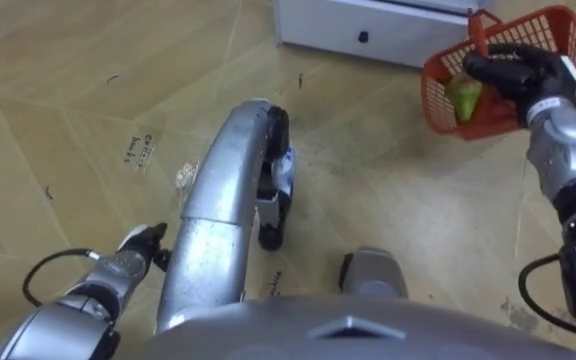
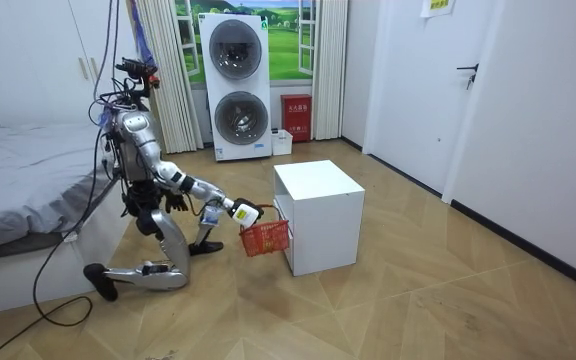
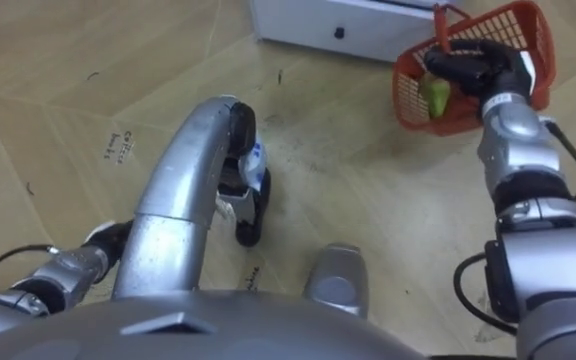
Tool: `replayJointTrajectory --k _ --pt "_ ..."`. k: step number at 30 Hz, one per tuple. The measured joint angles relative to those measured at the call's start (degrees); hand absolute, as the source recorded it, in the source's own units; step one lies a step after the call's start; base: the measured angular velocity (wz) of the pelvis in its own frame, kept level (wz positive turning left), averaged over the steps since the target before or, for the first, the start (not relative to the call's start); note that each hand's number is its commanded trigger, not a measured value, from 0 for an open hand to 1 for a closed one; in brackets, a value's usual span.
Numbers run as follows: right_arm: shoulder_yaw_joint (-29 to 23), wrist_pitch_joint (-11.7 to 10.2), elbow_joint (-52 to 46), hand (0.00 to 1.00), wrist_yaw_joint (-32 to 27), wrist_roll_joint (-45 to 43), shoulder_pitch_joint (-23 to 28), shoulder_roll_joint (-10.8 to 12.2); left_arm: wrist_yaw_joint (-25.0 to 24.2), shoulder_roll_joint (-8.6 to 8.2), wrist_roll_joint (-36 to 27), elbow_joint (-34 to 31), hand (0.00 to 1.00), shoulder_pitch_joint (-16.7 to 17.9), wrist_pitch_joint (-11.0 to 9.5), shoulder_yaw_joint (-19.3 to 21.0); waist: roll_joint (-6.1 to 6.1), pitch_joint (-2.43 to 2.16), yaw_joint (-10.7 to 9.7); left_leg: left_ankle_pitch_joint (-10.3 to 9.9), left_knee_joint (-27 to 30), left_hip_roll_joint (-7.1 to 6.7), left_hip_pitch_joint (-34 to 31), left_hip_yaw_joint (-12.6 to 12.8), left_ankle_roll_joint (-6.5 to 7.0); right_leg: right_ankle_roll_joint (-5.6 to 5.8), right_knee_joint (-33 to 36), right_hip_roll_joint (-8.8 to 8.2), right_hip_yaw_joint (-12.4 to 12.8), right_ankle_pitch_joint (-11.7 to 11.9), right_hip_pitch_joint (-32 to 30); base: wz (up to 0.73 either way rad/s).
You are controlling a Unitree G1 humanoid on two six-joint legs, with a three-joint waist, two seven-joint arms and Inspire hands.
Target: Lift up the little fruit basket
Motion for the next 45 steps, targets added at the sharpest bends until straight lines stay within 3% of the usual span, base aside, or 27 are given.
replayJointTrajectory --k 2,4,5,7,8,9,11,12,13,14,15,17,18,19,20,21,22,23,24,25,28,34,45 --pt "-0.01 -0.01 -1.46 1.00 -0.09 -0.12 0.01 0.55 0.72 -0.25 0.56 0.07 0.00 0.15 0.08 0.92 0.89 -0.26 0.18 -0.28 -2.31 0.04 1.98 -0.32 0.63 0.12 -4.67 2.46 1.35 -0.09 0.64 -0.11" --pt "-0.01 0.14 -2.72 1.00 -0.02 -0.28 0.03 1.41 1.70 -0.46 1.49 -0.67 0.00 1.46 0.56 2.42 1.91 -0.74 0.64 -0.02 -8.63 0.11 5.87 -0.82 1.03 0.13 -14.58 4.42 2.85 -0.09 1.49 -0.27" --pt "-0.01 0.33 -3.39 1.00 -0.07 -0.27 0.05 1.77 1.80 -0.45 1.57 -0.70 0.00 1.93 0.75 2.99 1.96 -0.78 0.72 0.15 -10.62 0.05 7.18 -0.79 1.09 0.14 -17.53 4.38 3.01 -0.08 2.04 -0.35" --pt "0.03 0.60 -7.40 1.00 -0.25 -0.31 0.40 3.00 2.67 -0.52 1.75 -1.26 0.00 4.04 2.00 4.21 2.25 -1.08 0.70 1.11 -18.98 -0.05 12.55 -0.82 1.28 0.74 -31.13 4.33 3.89 0.38 5.05 -0.37" --pt "0.03 0.69 -8.58 1.00 -0.35 -0.30 0.45 3.08 2.81 -0.51 2.13 -1.66 0.00 4.54 2.41 4.54 2.28 -1.08 0.66 1.40 -21.07 -0.09 13.85 -0.82 1.35 1.09 -34.60 4.28 3.98 0.85 5.96 -0.32" --pt "-0.01 1.15 -11.14 1.00 -0.38 -0.33 0.95 3.13 2.90 -0.50 3.00 -2.22 0.00 6.03 2.83 5.62 2.25 -1.12 0.49 1.92 -25.16 -0.26 16.76 -0.81 1.53 1.37 -41.46 4.14 4.21 2.41 8.12 -0.31" --pt "-0.29 1.72 -16.87 1.00 -0.66 -0.90 2.91 3.11 3.54 -0.48 3.68 -4.16 0.00 7.91 3.13 8.21 2.07 -1.28 0.44 2.58 -30.85 -0.42 21.03 -0.77 1.65 1.32 -47.99 3.24 3.81 8.53 9.32 -0.33" --pt "-0.64 1.72 -20.28 1.00 -0.52 -1.65 4.24 3.14 4.28 -0.51 4.24 -5.61 0.00 9.43 3.70 9.45 2.07 -1.29 0.30 2.90 -34.49 -0.51 24.25 -0.81 1.78 1.20 -50.07 2.81 3.44 15.17 9.39 -0.30" --pt "-0.91 1.72 -23.20 1.00 -0.69 -2.29 5.58 3.34 4.95 -0.52 5.30 -6.74 0.00 10.20 4.09 10.48 2.10 -1.31 0.17 3.22 -38.11 -0.76 28.08 -1.11 1.89 1.12 -50.87 2.37 2.96 23.69 9.14 -0.27" --pt "-1.25 1.72 -24.30 1.00 -0.68 -2.52 6.18 3.52 5.16 -0.51 5.71 -7.05 0.00 10.37 4.14 10.87 2.18 -1.36 0.23 3.38 -39.89 -0.78 29.93 -1.39 1.87 1.02 -50.89 2.26 2.68 27.43 8.74 -0.30" --pt "-1.53 1.73 -25.70 1.00 -0.60 -3.62 6.79 4.21 5.64 -0.26 6.64 -7.21 0.00 10.44 4.22 10.95 2.19 -1.49 0.12 4.04 -43.91 -0.75 33.89 -2.05 1.53 1.22 -49.30 2.47 2.35 29.36 6.58 -0.24" --pt "-1.53 1.74 -26.85 1.00 0.35 -4.04 7.38 5.21 6.81 -0.28 6.79 -7.23 0.00 10.44 4.48 10.89 2.68 -1.89 -0.71 6.05 -50.80 -0.67 40.01 -2.95 1.33 1.19 -46.04 3.11 0.43 24.49 1.04 -0.20" --pt "-1.52 1.74 -27.11 1.00 0.68 -4.33 7.52 5.79 7.26 -0.54 6.82 -7.35 0.00 10.83 4.43 10.86 3.35 -2.38 -0.92 7.53 -55.53 -0.08 44.11 -3.40 0.94 1.26 -47.75 4.48 0.05 20.24 -2.44 -0.26" --pt "-1.52 1.75 -28.20 1.00 0.56 -3.62 8.29 5.86 7.46 -0.83 6.68 -8.35 0.00 11.61 4.39 10.83 4.29 -2.89 -0.90 8.94 -59.92 0.87 48.14 -3.94 0.54 1.37 -53.01 5.39 -1.27 17.18 -4.63 -0.31" --pt "-1.47 1.75 -28.59 1.00 0.59 -3.48 8.51 5.89 7.66 -0.86 6.63 -8.95 0.00 12.31 4.21 10.85 4.52 -2.99 -0.85 9.60 -62.12 1.19 50.18 -4.08 0.29 1.54 -56.67 5.52 -1.93 16.28 -4.96 -0.26" --pt "-1.36 1.74 -29.24 1.00 0.62 -3.53 8.62 5.90 8.11 -0.96 6.67 -9.75 0.00 13.60 3.95 10.75 4.97 -3.20 -0.96 10.70 -65.84 1.94 53.82 -4.37 -0.27 1.74 -65.72 5.67 -3.80 15.72 -4.23 -0.22" --pt "-1.48 1.73 -29.91 1.00 0.18 -3.45 8.74 5.85 8.88 -1.24 6.80 -9.95 0.00 14.51 3.95 10.81 4.95 -3.35 -0.97 11.59 -68.84 2.40 56.80 -4.80 -0.90 1.53 -76.04 6.28 -5.02 16.14 -2.30 -0.13" --pt "-1.91 1.72 -30.64 1.00 -0.02 -3.25 9.03 5.82 9.03 -1.30 6.80 -10.04 0.00 14.83 3.96 10.82 4.84 -3.45 -1.11 11.84 -70.01 2.44 57.93 -5.10 -1.22 0.98 -81.01 6.59 -5.50 16.87 -1.16 0.00" --pt "-2.70 1.34 -31.95 1.00 -0.57 -3.02 10.02 5.69 9.03 -1.73 6.82 -10.13 0.00 15.31 3.98 10.83 5.06 -3.65 -1.14 12.38 -71.96 2.93 59.79 -5.83 -1.96 -0.33 -86.26 7.28 -7.02 18.17 1.78 0.04" --pt "-2.89 1.13 -33.18 1.00 -0.88 -2.33 10.96 5.74 9.02 -1.84 6.81 -10.43 0.00 16.19 3.99 10.89 5.19 -3.76 -1.04 13.25 -74.50 3.69 61.54 -6.35 -2.70 -1.03 -90.45 8.17 -8.51 19.92 4.31 0.04" --pt "-2.81 1.04 -35.55 1.00 -0.64 0.18 12.62 5.79 9.02 -2.02 8.23 -10.68 0.00 17.42 4.01 11.11 4.49 -3.73 -0.85 15.54 -79.51 4.28 64.83 -6.89 -3.84 -1.89 -96.47 9.48 -9.40 22.41 7.89 0.00" --pt "-2.13 1.04 -40.45 1.00 -0.48 1.24 14.49 5.96 8.71 -2.85 12.54 -11.54 0.00 18.05 4.12 11.92 3.78 -3.52 -0.07 16.26 -82.58 4.96 68.24 -7.17 -4.77 -2.79 -101.93 10.69 -10.94 23.50 12.64 0.05" --pt "-2.09 1.02 -41.13 1.00 0.15 1.00 14.63 6.05 6.99 -3.53 13.53 -11.79 0.00 18.61 4.11 12.97 3.61 -3.44 0.76 16.45 -84.79 5.09 71.33 -7.13 -5.08 -2.86 -105.80 11.26 -11.47 24.60 16.05 0.00"
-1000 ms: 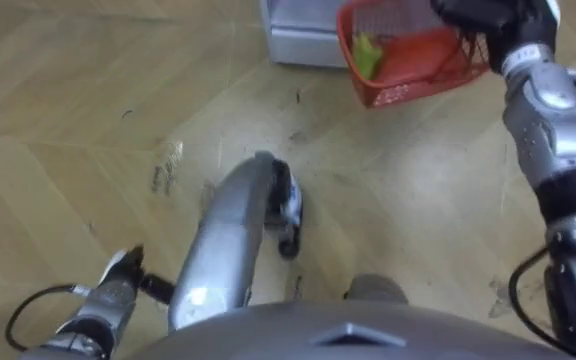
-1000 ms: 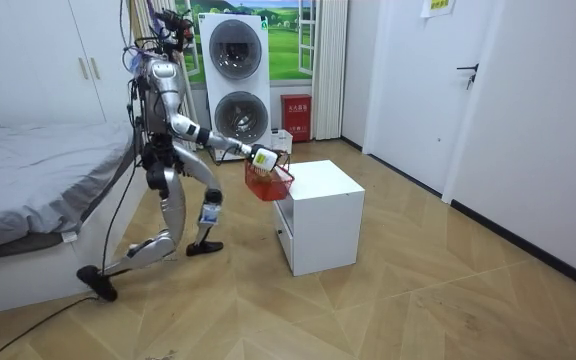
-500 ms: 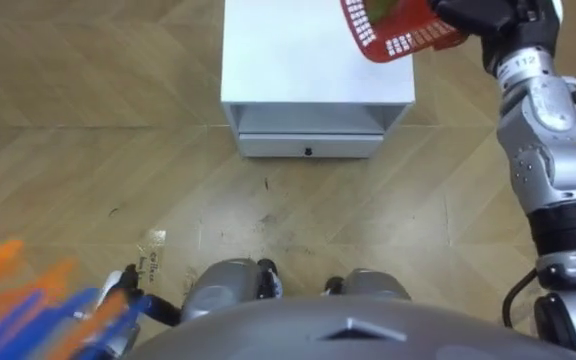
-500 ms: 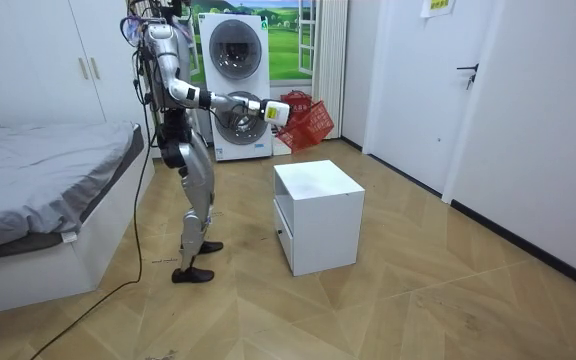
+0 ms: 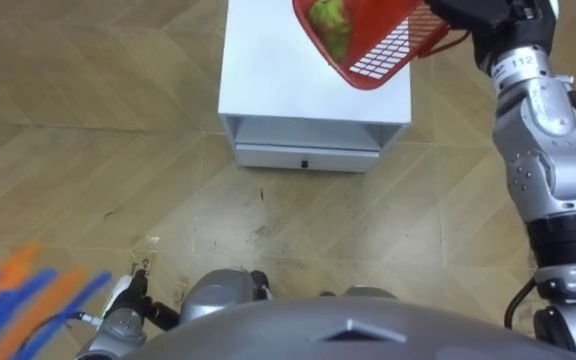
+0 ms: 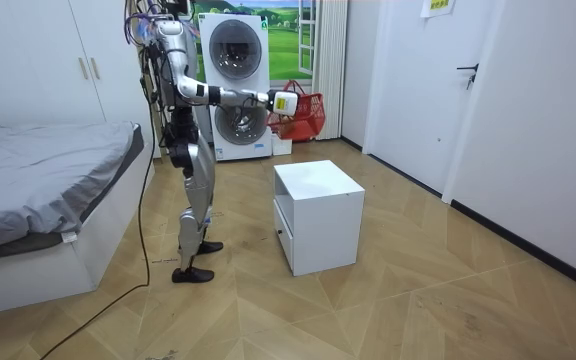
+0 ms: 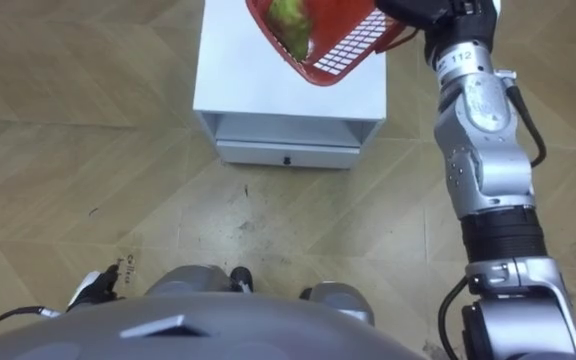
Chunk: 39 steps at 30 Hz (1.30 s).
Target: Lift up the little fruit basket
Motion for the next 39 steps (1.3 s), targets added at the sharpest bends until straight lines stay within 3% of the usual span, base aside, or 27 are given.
replayJointTrajectory --k 12,15,17,19,21,24,27,28,30,32,33,34,35,39 --pt "2.01 -0.13 -0.75 1.00 4.11 0.13 0.00 2.64 -1.07 -0.49 1.13 0.04 0.00 0.23 -0.22 0.41 0.03 0.07 1.42 0.00 -0.91 -0.08 1.57 0.10 -0.07 0.12 -0.19 -0.02 -0.29 0.25 1.69 0.00" --pt "2.05 -0.12 -0.97 1.00 4.23 -0.32 -0.01 4.54 -2.14 -0.49 1.17 -0.03 0.00 0.04 0.04 0.42 0.43 0.25 1.39 -0.13 -0.78 -0.12 1.34 0.08 -0.04 0.12 0.04 -0.16 -0.79 0.25 1.64 0.01" --pt "2.09 -0.08 -0.96 1.00 4.23 -0.27 -0.01 4.91 -2.55 -0.69 1.10 -0.05 0.00 -0.23 0.05 0.41 1.04 0.63 1.55 -0.47 -0.63 -0.17 1.18 0.22 0.13 0.36 1.29 -0.35 -1.12 0.11 1.18 0.02" --pt "2.09 0.08 -0.88 1.00 4.20 -0.13 0.00 5.00 -3.36 -1.04 1.04 -0.05 0.00 -0.28 0.02 0.33 2.31 0.66 1.52 -1.31 0.62 -0.24 0.28 0.34 0.65 1.69 6.72 -1.31 -1.93 -0.73 -1.43 0.00" --pt "2.10 0.11 -0.20 1.00 4.18 -0.01 0.18 5.02 -3.38 -1.06 1.05 -0.13 0.00 -0.50 0.00 0.27 2.77 0.56 1.17 -1.60 0.74 -0.52 0.60 0.45 1.10 2.16 12.45 -2.47 -2.13 -1.02 -3.78 0.03" --pt "2.17 0.29 0.16 1.00 4.13 0.02 0.61 5.31 -3.43 -0.99 1.16 -0.05 0.00 -0.29 -0.08 0.22 2.63 0.55 1.25 -2.28 0.74 -1.61 2.16 0.37 2.21 2.22 20.45 -5.08 -3.24 -1.04 -6.04 0.05" --pt "2.04 0.29 0.18 1.00 4.15 -0.04 0.64 5.57 -3.86 -0.90 1.14 -0.06 0.00 -0.71 -0.15 0.32 2.72 0.47 0.93 -2.94 1.37 -2.26 3.09 -0.23 3.25 2.72 23.08 -5.99 -3.14 -0.39 -6.77 0.05" --pt "2.05 0.39 0.21 1.00 4.16 -0.04 0.86 5.59 -3.99 -0.68 1.10 -0.13 0.00 -0.75 -0.16 0.34 2.94 0.48 0.83 -3.01 1.49 -2.19 3.44 -1.28 3.43 3.46 22.87 -5.51 -2.83 -0.28 -7.44 0.13" --pt "1.98 1.08 0.22 1.00 4.15 -0.10 0.87 5.59 -4.04 -0.10 1.13 -0.27 0.00 -1.15 -0.16 0.04 3.17 0.59 0.83 -3.03 1.52 -1.87 3.40 -2.10 3.49 3.75 19.36 -4.04 -1.47 -0.95 -8.39 0.20" --pt "1.81 1.40 0.22 1.00 4.03 -0.33 0.87 5.57 -3.52 -0.09 1.26 -0.55 0.00 -1.16 -0.17 0.06 3.07 0.52 0.62 -3.04 1.52 -1.88 3.44 -2.85 3.50 3.28 12.53 -2.69 0.07 -0.57 -9.70 0.25" --pt "1.77 1.39 0.24 1.00 3.91 -0.33 0.86 5.56 -3.35 -0.10 1.27 -0.55 0.00 -1.09 -0.16 0.11 2.88 0.41 0.44 -3.05 1.40 -2.12 3.50 -2.99 3.49 2.19 7.91 -1.91 0.51 1.67 -10.42 0.28" --pt "1.77 1.39 0.38 1.00 3.85 -0.29 0.87 5.53 -3.24 -0.15 1.37 -0.46 0.00 -0.92 -0.07 0.23 2.92 0.41 0.22 -3.08 1.22 -2.34 3.78 -3.47 3.42 1.48 5.75 -1.32 1.66 7.32 -10.73 0.35" --pt "1.77 1.40 0.68 1.00 3.80 -0.23 0.92 5.48 -3.23 -0.32 1.66 -0.45 0.00 -0.64 -0.01 0.19 3.32 0.16 -0.03 -3.08 0.91 -2.17 4.03 -3.68 3.36 1.55 5.70 -1.12 1.35 7.52 -10.17 0.24" --pt "1.75 1.40 1.04 1.00 3.55 -0.02 0.76 5.47 -3.26 -0.34 2.29 -0.82 0.00 0.63 0.22 0.78 3.94 0.14 0.02 -2.83 -1.59 -1.12 5.21 -3.73 2.78 1.01 2.10 -0.40 0.11 8.13 -7.83 0.12"
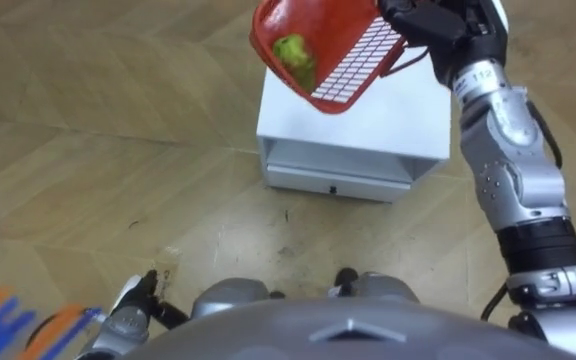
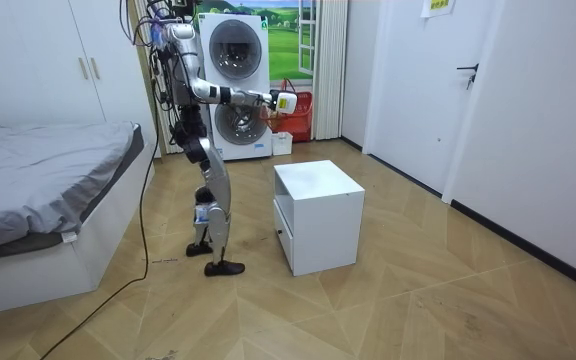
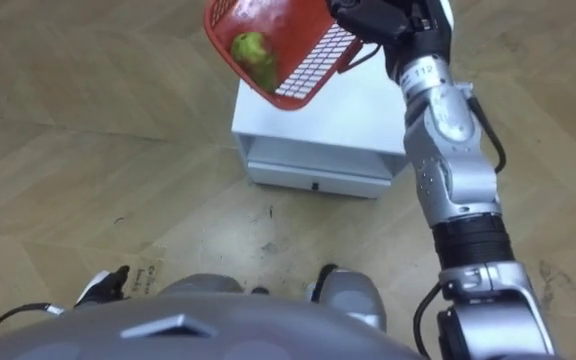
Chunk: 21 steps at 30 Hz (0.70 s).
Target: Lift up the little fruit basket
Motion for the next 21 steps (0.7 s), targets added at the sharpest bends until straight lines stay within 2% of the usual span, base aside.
replayJointTrajectory --k 5,6,13,15,16,21 --pt "-0.20 0.00 0.59 1.00 -0.16 0.03 -0.02 -0.06 -0.16 -0.11 1.99 -0.04 0.00 0.95 0.96 0.29 0.04 0.04 0.36 0.02 -1.09 0.31 0.45 -0.24 -0.26 -0.03 -1.56 0.86 -0.25 0.28 0.73 0.01" --pt "-0.15 -0.02 1.24 1.00 -0.18 0.20 -0.13 -0.07 -0.12 -0.14 1.96 -0.04 0.00 0.95 1.05 0.24 0.24 0.17 0.62 0.02 -1.34 0.31 0.62 -0.16 -0.25 0.09 -1.94 0.91 -0.23 0.37 0.93 -0.04" --pt "0.26 -0.06 9.46 1.00 -0.29 0.57 -0.38 -0.06 0.09 -0.21 1.71 -0.01 0.00 1.67 1.93 0.19 0.91 0.44 1.61 0.03 -2.43 0.35 1.00 0.30 -0.22 0.44 -3.42 1.21 0.19 0.69 1.19 -0.03" --pt "0.26 -0.06 11.55 1.00 -0.70 0.75 -0.39 -0.07 0.02 -0.21 1.30 -0.01 0.00 2.05 2.20 0.25 1.28 0.32 1.64 0.03 -2.44 0.40 0.73 0.32 -0.22 0.44 -3.51 1.26 0.18 0.69 0.97 0.00" --pt "0.24 -0.06 12.32 1.00 -1.33 0.74 -0.39 -0.10 -0.03 -0.21 1.27 -0.02 0.00 2.13 2.29 0.35 1.58 0.09 1.69 0.03 -2.34 0.41 0.21 0.48 -0.22 0.44 -3.50 1.25 0.19 0.69 0.36 0.00" --pt "0.19 -0.06 13.04 1.00 -2.06 0.74 -0.46 -0.11 -0.30 -0.20 1.11 0.18 0.00 2.21 2.27 0.46 2.63 -0.23 1.72 0.05 -2.23 0.52 -0.74 0.68 -0.23 0.44 -3.49 1.30 0.41 0.68 -0.77 -0.05"
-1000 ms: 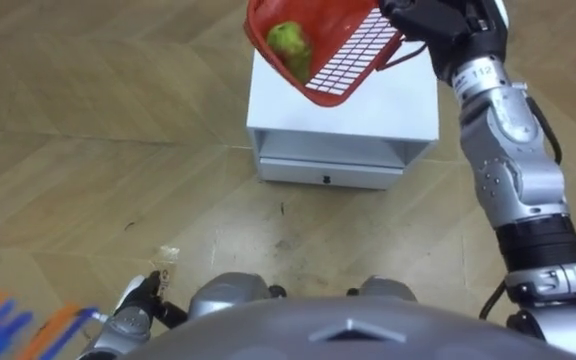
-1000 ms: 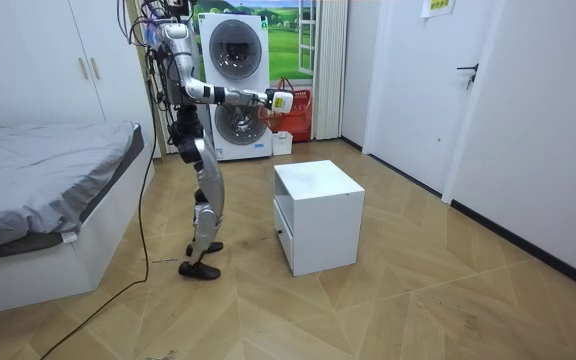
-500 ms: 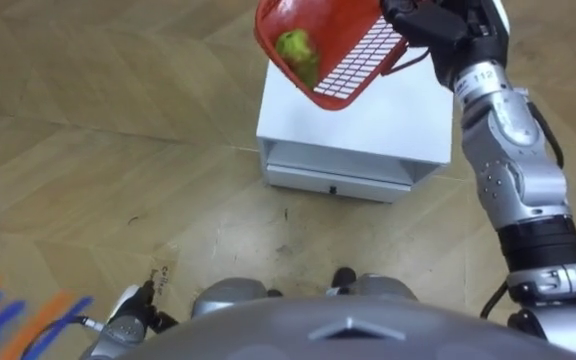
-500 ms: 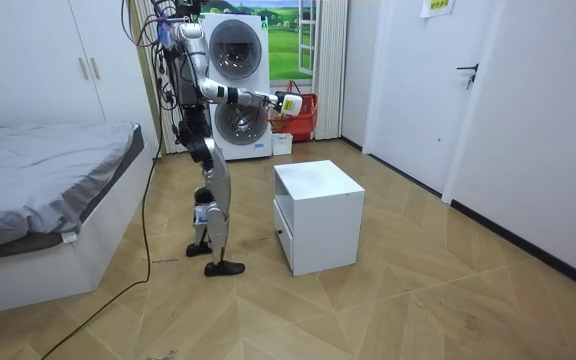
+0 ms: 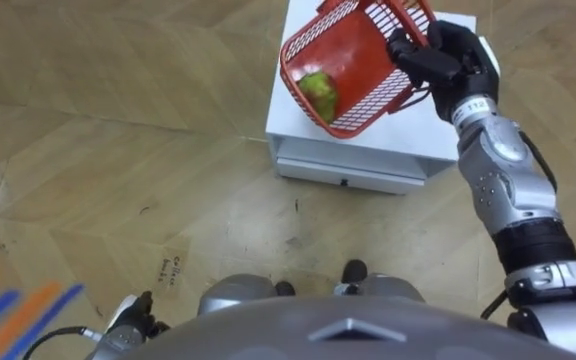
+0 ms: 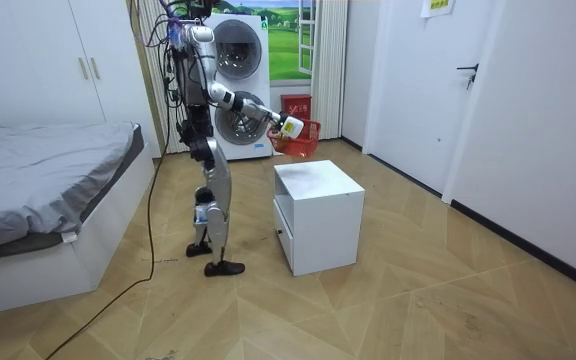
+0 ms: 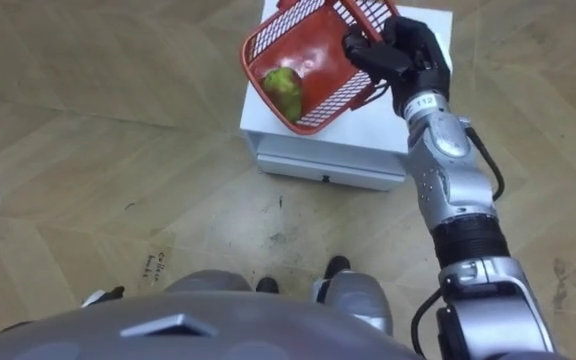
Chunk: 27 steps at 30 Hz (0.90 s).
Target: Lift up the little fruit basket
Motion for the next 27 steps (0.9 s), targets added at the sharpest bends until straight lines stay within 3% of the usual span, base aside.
replayJointTrajectory --k 9,10,11,12,13,15,27 --pt "-2.38 -0.01 1.37 1.00 -2.09 -0.54 -0.33 -0.05 -0.18 -0.29 -0.11 -0.37 0.00 0.98 0.02 0.02 0.29 0.14 -0.35 0.00 -0.09 0.21 -0.21 0.08 -0.01 -0.05 0.01 -0.39 -1.11 -0.05 0.32 0.04" --pt "-2.45 -0.29 2.09 0.62 -2.22 -0.63 -0.34 -0.05 -0.24 -0.35 -0.21 -0.34 0.00 1.22 0.06 0.05 0.28 0.15 -0.44 0.00 -0.09 0.21 -0.14 0.11 -0.01 -0.05 0.02 -0.41 -1.15 -0.05 0.44 0.03" --pt "-2.56 -0.64 2.95 0.00 -2.19 -0.62 -0.38 -0.05 -0.24 -0.41 -0.21 -0.37 0.00 1.30 0.07 0.03 0.25 0.16 -0.50 0.00 -0.07 0.21 -0.11 0.08 -0.01 -0.06 0.06 -0.44 -1.25 -0.07 0.51 0.08" --pt "-3.05 -0.78 4.73 0.00 -2.20 -0.62 -0.40 -0.04 -0.25 -0.60 -0.21 -0.42 0.00 1.44 0.06 0.02 0.25 0.16 -0.63 0.00 -0.03 0.18 -0.12 -0.08 -0.01 -0.06 0.24 -0.58 -1.62 -0.15 0.57 0.11" --pt "-3.53 -0.77 6.31 0.07 -2.30 -0.51 -0.39 -0.02 -0.34 -0.77 -0.22 -0.43 0.00 1.56 0.06 0.01 0.22 0.21 -0.66 0.00 -0.02 0.11 -0.21 -0.19 0.00 -0.11 0.32 -0.73 -2.15 -0.25 0.56 0.11" --pt "-4.28 -0.75 8.29 0.00 -2.33 -0.51 -0.39 -0.02 -0.82 -0.94 -0.21 -0.46 0.00 1.74 0.07 0.01 0.24 0.26 -0.69 0.00 0.08 0.06 -0.50 -0.47 0.00 -0.14 0.46 -0.81 -2.23 -0.29 0.33 0.06" --pt "-5.13 -0.77 10.17 0.00 -2.46 0.94 -0.51 -0.63 -2.37 -1.84 -0.15 -1.66 0.00 2.22 0.18 0.03 0.44 0.41 -0.42 -0.01 0.18 0.02 -1.11 -0.50 -0.03 -0.28 1.39 -0.87 -2.54 -0.64 -0.56 0.00"
